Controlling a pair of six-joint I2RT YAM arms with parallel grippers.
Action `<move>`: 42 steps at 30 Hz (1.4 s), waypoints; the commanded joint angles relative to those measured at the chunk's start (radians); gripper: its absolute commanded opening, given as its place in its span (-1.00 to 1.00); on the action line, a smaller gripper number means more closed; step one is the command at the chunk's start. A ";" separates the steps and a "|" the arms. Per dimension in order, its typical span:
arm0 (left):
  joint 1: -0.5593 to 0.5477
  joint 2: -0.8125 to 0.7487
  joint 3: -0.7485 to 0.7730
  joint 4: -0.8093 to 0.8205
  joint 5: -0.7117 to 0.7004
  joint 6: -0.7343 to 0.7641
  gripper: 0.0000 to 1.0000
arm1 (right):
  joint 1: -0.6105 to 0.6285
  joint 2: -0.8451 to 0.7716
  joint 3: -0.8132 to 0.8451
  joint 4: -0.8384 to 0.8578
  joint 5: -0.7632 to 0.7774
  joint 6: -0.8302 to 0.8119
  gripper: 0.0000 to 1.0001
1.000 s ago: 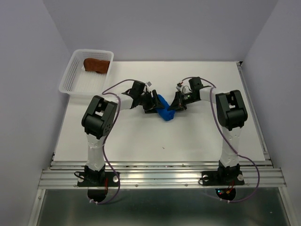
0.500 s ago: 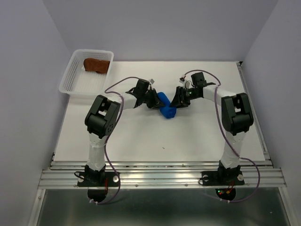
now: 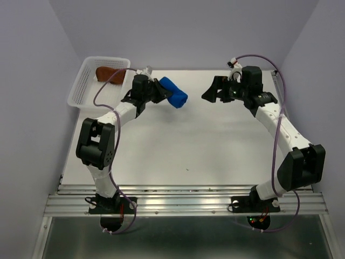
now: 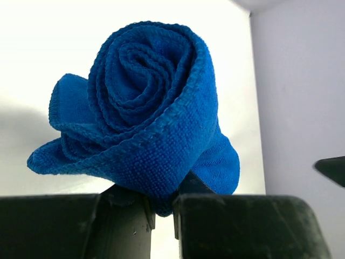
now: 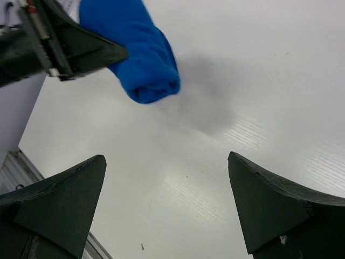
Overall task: Roll the towels
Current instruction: Place the rolled towel into the container
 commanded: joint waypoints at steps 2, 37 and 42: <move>0.111 -0.110 0.047 0.088 -0.007 0.050 -1.00 | -0.002 -0.050 -0.054 0.044 0.172 0.019 1.00; 0.602 0.273 0.366 0.075 -0.043 0.139 -1.00 | -0.002 0.086 0.040 -0.021 0.185 -0.004 1.00; 0.603 0.328 0.380 0.058 -0.067 0.134 -1.00 | -0.002 0.103 0.052 -0.038 0.189 -0.008 1.00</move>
